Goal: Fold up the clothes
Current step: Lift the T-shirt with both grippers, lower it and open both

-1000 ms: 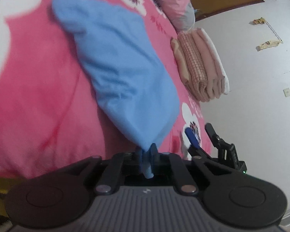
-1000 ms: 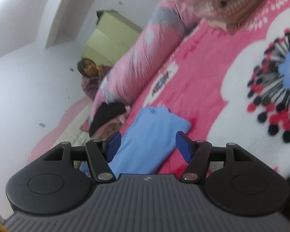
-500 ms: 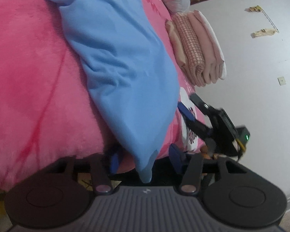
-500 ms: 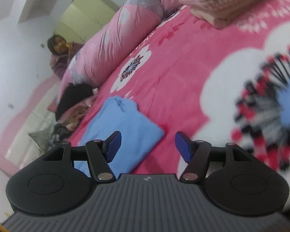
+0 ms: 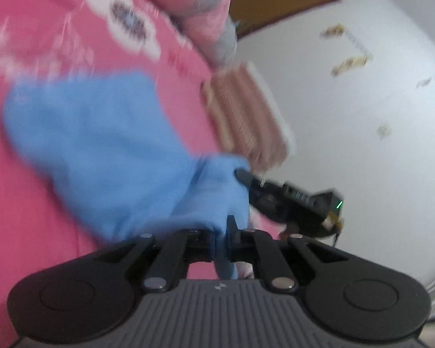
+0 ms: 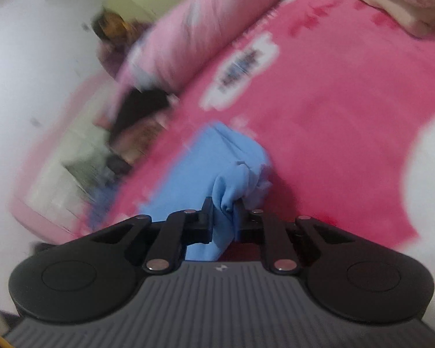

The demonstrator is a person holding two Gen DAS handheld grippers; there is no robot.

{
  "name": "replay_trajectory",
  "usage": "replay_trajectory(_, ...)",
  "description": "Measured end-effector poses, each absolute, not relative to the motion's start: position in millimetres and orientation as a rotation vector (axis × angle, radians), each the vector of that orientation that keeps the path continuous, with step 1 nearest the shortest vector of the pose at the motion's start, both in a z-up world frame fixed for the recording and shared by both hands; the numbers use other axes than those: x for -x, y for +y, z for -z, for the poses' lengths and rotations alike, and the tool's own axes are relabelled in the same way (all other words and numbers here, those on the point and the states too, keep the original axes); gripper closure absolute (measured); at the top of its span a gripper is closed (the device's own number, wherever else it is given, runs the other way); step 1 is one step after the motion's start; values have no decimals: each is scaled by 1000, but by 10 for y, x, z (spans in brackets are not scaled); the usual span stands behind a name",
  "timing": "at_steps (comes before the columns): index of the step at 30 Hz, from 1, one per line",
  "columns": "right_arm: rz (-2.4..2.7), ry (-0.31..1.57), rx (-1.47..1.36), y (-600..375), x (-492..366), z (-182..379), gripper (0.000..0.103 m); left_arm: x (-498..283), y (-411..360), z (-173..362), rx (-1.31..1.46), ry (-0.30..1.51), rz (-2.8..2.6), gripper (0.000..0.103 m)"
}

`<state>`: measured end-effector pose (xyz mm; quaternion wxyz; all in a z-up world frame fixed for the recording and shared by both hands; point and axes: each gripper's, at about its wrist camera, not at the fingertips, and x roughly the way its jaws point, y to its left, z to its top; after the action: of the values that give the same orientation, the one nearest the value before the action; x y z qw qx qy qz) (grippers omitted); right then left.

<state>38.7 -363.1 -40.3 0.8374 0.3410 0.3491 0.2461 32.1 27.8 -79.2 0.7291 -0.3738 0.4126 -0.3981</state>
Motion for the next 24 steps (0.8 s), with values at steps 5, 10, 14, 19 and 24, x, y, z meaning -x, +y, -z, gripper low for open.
replay_trajectory(5, -575, 666, -806, -3516, -1219, -64, 93, -1234, 579, 148, 907, 822, 857, 96)
replay_trajectory(10, -606, 521, -837, -3361, -1970, -719, 93, -1947, 675, -610, 914, 734, 842, 97)
replay_trajectory(14, -639, 371, -796, -3371, -2013, -1336, 94, -2049, 520, -1082, 877, 667, 892, 97)
replay_trajectory(19, -634, 296, -683, -3434, -1444, -1456, 94, -1622, 432, -1073, 794, 672, 970, 97)
replay_trajectory(24, -617, 354, -574, -3440, -672, -1031, 94, -893, 487, -439, 713, 826, 951, 97)
